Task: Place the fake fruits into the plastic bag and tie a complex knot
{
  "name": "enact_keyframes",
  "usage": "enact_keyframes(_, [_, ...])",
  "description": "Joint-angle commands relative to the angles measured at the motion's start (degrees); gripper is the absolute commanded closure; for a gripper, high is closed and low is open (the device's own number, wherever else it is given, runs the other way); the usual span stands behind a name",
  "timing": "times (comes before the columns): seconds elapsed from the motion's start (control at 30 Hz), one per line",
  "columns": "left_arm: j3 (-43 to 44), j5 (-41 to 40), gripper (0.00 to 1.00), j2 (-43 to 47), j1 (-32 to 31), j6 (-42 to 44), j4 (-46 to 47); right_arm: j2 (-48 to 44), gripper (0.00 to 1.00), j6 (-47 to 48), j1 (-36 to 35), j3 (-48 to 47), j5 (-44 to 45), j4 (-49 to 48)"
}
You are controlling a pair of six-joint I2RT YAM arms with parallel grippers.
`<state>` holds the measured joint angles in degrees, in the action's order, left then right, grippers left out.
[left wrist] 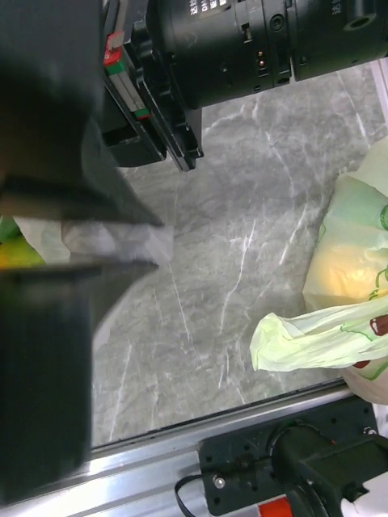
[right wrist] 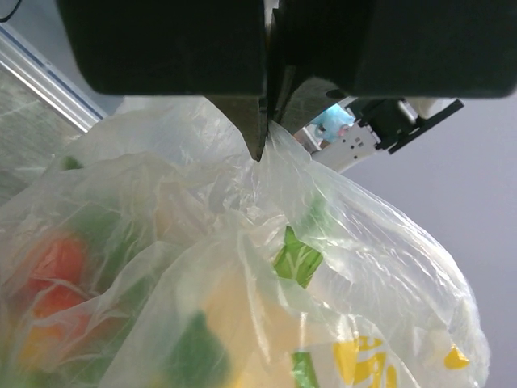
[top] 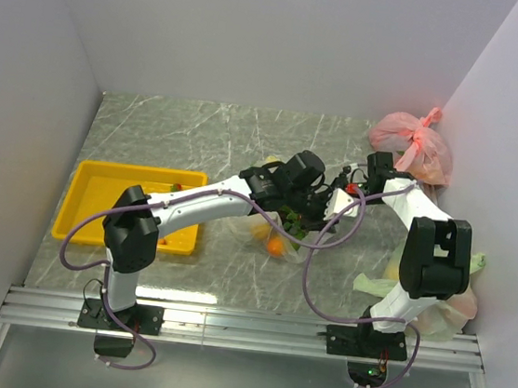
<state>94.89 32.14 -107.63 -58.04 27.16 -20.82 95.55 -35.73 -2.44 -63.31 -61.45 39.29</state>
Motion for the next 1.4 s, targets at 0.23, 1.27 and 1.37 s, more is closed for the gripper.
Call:
enact_keyframes(0.23, [0.8,7.2,1.0,3.8,2.4,-4.5,-1.6,-0.4,0.15,23.5,3.8,-15.3,0.7,12.3])
enact_keyframes(1.27, [15.5,34.2,1.0,1.4,17.2,-32.5,-0.6,-41.7,0.0,53.3,-5.2,18.2,1.3,-47.4])
enact_keyframes(1.37, [15.2,35.5,1.0,1.5,17.2,-33.2,-0.3,-41.4,0.01,54.1,-7.7,18.7,1.2,-48.7])
